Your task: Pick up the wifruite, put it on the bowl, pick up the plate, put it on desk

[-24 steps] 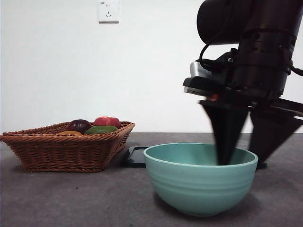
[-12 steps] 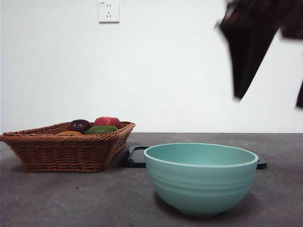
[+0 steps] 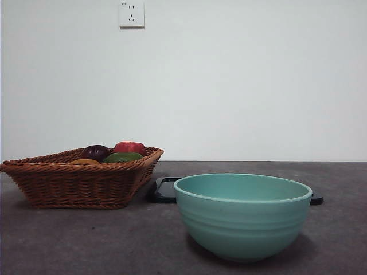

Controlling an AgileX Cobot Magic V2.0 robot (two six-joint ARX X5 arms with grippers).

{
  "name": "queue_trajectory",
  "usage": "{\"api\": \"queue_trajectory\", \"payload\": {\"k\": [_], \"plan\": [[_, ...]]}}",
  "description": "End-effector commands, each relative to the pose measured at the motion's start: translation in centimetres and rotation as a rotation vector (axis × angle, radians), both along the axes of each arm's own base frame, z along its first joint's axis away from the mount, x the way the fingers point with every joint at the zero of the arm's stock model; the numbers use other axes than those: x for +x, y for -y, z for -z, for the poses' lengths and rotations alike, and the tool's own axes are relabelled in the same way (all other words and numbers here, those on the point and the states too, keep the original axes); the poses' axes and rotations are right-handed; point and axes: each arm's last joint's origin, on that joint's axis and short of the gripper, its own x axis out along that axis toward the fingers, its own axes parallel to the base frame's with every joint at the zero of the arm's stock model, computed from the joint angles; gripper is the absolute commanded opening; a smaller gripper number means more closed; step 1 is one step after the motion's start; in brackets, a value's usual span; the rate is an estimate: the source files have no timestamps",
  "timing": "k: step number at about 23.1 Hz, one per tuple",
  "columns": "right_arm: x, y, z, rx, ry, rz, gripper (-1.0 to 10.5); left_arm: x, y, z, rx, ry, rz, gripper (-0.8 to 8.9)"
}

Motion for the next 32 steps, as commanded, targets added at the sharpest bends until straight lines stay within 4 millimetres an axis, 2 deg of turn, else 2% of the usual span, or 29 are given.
{"api": "queue_trajectory", "payload": {"k": [1,7,20,24,25,27,28,29,32], "plan": [[-1.2,0.9,-0.5,0.047,0.055,-0.023,6.2,-0.1,0.0,-0.3,-0.011,0.02,0.01,5.32],[-3.4,2.6,0.3,0.058,0.07,-0.048,6.2,-0.1,0.0,-0.3,-0.012,0.017,0.009,5.32],[-3.7,2.8,0.7,0.015,0.061,-0.061,6.2,-0.1,0.0,-0.3,-0.015,0.014,0.006,5.25],[-3.7,2.8,0.7,0.015,0.061,-0.06,6.1,-0.1,0.0,-0.3,-0.015,0.014,0.006,4.58],[-3.7,2.8,0.7,0.015,0.06,-0.061,5.5,-0.1,0.0,-0.3,-0.015,0.014,0.006,4.13],[-3.7,2.8,0.7,0.015,0.06,-0.06,2.8,-0.1,0.0,-0.3,-0.015,0.014,0.006,2.53],[-3.7,2.8,0.7,0.015,0.061,-0.061,0.9,-0.1,0.0,-0.3,-0.015,0.014,0.006,1.33],[-3.7,2.8,0.7,0.015,0.061,-0.061,-0.1,-0.1,0.0,-0.3,-0.015,0.014,0.007,0.12],[-3.7,2.8,0.7,0.016,0.061,-0.061,0.2,-0.1,0.0,-0.3,-0.015,0.014,0.006,0.17]]}}
